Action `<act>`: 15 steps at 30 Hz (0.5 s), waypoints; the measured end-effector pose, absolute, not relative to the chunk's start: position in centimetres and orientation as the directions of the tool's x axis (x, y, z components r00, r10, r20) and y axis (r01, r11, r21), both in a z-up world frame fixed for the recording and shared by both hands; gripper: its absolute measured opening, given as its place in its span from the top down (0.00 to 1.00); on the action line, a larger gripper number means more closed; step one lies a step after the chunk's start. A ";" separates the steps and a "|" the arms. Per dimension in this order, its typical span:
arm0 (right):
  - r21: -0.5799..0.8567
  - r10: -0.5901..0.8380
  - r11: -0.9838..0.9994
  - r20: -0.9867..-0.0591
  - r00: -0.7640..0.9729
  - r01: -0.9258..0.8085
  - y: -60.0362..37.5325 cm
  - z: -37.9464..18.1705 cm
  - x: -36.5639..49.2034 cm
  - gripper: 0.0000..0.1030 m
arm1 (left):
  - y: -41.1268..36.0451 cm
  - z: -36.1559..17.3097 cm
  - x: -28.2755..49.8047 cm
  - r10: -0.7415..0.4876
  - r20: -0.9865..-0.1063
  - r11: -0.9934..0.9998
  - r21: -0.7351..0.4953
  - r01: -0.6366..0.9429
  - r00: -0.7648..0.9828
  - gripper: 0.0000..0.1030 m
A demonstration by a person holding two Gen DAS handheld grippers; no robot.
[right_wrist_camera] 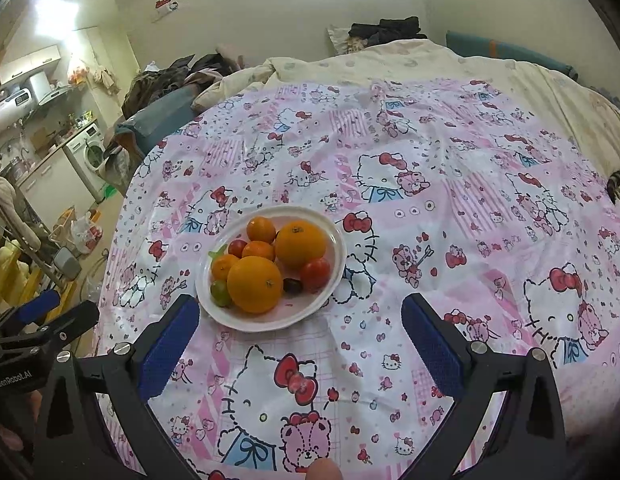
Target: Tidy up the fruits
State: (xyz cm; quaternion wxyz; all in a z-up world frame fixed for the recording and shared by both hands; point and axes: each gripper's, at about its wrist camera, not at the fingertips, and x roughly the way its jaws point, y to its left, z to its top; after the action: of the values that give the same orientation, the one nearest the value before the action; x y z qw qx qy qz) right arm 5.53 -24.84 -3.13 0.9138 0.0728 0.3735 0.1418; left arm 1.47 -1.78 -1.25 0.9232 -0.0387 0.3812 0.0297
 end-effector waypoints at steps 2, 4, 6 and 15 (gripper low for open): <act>0.238 0.313 0.949 -0.663 0.680 -0.205 -24.8 -3.1 5.6 0.00 | -1.8 -1.3 1.4 0.025 -0.708 0.995 -0.051 -0.086 0.706 0.00; 0.238 0.313 0.949 -0.663 0.680 -0.205 -24.8 -3.1 5.5 0.00 | -1.8 -1.3 1.4 0.023 -0.709 0.995 -0.054 -0.086 0.705 0.00; 0.238 0.313 0.949 -0.662 0.680 -0.206 -24.8 -3.1 5.5 0.00 | -1.8 -1.3 1.4 0.024 -0.708 0.995 -0.053 -0.087 0.706 0.00; 0.236 0.313 0.950 -0.663 0.681 -0.207 -24.8 -3.1 5.5 0.00 | -1.7 -1.3 1.4 0.022 -0.709 0.995 -0.056 -0.088 0.705 0.00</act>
State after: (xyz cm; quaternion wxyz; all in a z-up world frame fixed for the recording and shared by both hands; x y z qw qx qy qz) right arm 5.46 -24.80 -3.09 0.9140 0.0708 0.3735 0.1421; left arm 1.37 -1.69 -1.32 0.9222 -0.0429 0.3831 0.0297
